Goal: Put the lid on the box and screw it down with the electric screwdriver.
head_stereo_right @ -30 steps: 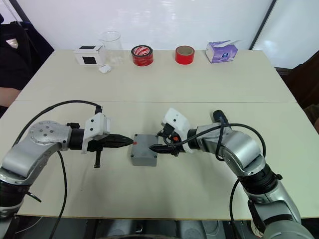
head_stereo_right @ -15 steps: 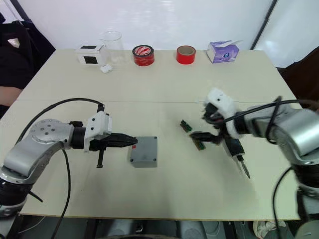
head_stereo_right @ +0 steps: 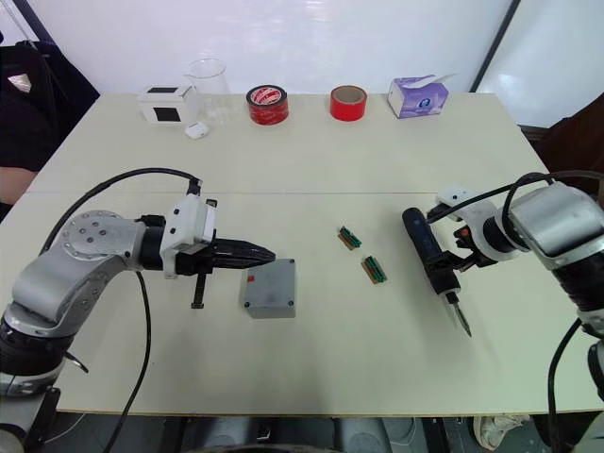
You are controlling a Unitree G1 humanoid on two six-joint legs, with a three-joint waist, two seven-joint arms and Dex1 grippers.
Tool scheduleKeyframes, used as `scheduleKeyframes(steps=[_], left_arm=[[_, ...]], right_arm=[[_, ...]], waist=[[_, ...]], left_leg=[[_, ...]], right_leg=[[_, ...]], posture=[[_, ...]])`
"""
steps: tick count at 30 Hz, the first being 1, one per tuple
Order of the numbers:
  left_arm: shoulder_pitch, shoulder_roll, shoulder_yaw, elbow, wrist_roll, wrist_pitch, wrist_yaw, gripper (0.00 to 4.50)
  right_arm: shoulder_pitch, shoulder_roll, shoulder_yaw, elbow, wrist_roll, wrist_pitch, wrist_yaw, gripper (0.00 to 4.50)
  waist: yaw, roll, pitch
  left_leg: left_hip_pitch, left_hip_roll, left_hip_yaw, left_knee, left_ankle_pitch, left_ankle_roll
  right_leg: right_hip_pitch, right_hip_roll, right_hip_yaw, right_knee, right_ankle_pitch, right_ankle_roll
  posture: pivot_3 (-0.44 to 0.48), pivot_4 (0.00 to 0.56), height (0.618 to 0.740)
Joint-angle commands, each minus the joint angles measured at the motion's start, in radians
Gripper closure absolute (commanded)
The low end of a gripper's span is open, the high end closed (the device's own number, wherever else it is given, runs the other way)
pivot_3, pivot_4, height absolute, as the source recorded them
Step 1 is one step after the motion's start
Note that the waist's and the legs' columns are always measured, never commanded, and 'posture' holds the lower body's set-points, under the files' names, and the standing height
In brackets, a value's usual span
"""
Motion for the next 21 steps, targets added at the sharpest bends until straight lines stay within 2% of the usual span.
scheduleKeyframes(steps=[1, 3, 5, 7, 11, 12, 18, 21], left_arm=[[0.006, 0.003, 0.019, -0.039, -0.007, -0.003, 0.021, 4.50], [0.007, 0.004, 0.018, -0.041, -0.005, -0.003, 0.029, 4.50], [0.013, 0.007, 0.021, -0.047, -0.006, 0.001, 0.039, 4.50], [0.018, 0.011, 0.022, -0.051, -0.005, 0.002, 0.046, 4.50], [0.034, 0.026, 0.026, -0.055, -0.004, 0.003, 0.050, 4.50], [0.042, 0.032, 0.027, -0.051, 0.001, 0.000, 0.048, 4.50], [0.095, 0.077, 0.029, -0.010, 0.024, -0.033, 0.019, 4.50], [0.112, 0.089, 0.010, 0.026, 0.059, -0.066, 0.001, 4.50]], right_arm=[[-0.056, 0.028, 0.065, 0.057, -0.024, 0.037, 0.052, 0.01], [-0.068, 0.040, 0.091, 0.073, -0.029, 0.049, 0.072, 0.01], [-0.078, 0.071, 0.110, 0.097, -0.035, 0.061, 0.077, 0.46], [-0.087, 0.094, 0.119, 0.119, -0.044, 0.066, 0.076, 1.00], [-0.099, 0.114, 0.120, 0.125, -0.052, 0.077, 0.082, 2.40], [-0.102, 0.115, 0.117, 0.123, -0.054, 0.081, 0.082, 2.60], [-0.099, 0.060, 0.061, 0.026, -0.099, -0.021, 0.064, 2.63], [-0.120, 0.104, -0.148, -0.090, -0.001, -0.036, 0.071, 2.63]], waist=[[0.000, 0.000, 0.000], [0.001, 0.000, 0.000], [0.001, 0.000, 0.000], [0.001, 0.000, 0.000], [-0.001, 0.000, 0.000], [-0.002, 0.000, 0.000], [-0.003, 0.000, 0.000], [-0.003, 0.003, 0.002]], left_leg=[[0.000, 0.000, 0.000, 0.000, 0.000, 0.000], [0.000, 0.000, 0.000, 0.000, 0.000, 0.000], [0.000, 0.000, 0.000, 0.000, 0.000, 0.000], [0.000, 0.000, -0.001, 0.000, 0.000, 0.000], [0.000, 0.000, -0.001, 0.000, 0.000, 0.000], [0.000, 0.000, -0.001, 0.000, 0.000, 0.000], [0.000, 0.000, -0.001, 0.000, 0.000, 0.000], [-0.001, 0.000, 0.000, 0.000, 0.000, 0.000]], right_leg=[[0.000, 0.000, 0.000, 0.000, 0.000, 0.000], [0.000, 0.000, 0.000, 0.000, 0.000, 0.000], [0.000, 0.000, 0.000, 0.000, 0.000, 0.000], [0.000, 0.000, 0.000, 0.000, 0.000, 0.000], [0.000, 0.000, 0.000, 0.000, 0.000, 0.000], [0.000, 0.000, 0.000, 0.000, 0.000, 0.000], [0.000, 0.001, -0.001, 0.000, 0.000, 0.000], [-0.002, 0.000, 0.000, 0.001, 0.000, 0.000]], posture=[[0.000, 0.150, 0.739], [0.000, 0.150, 0.739], [0.000, 0.150, 0.739], [0.000, 0.150, 0.739], [0.000, 0.150, 0.739], [0.000, 0.150, 0.739], [0.000, 0.150, 0.739], [0.000, 0.150, 0.739]])
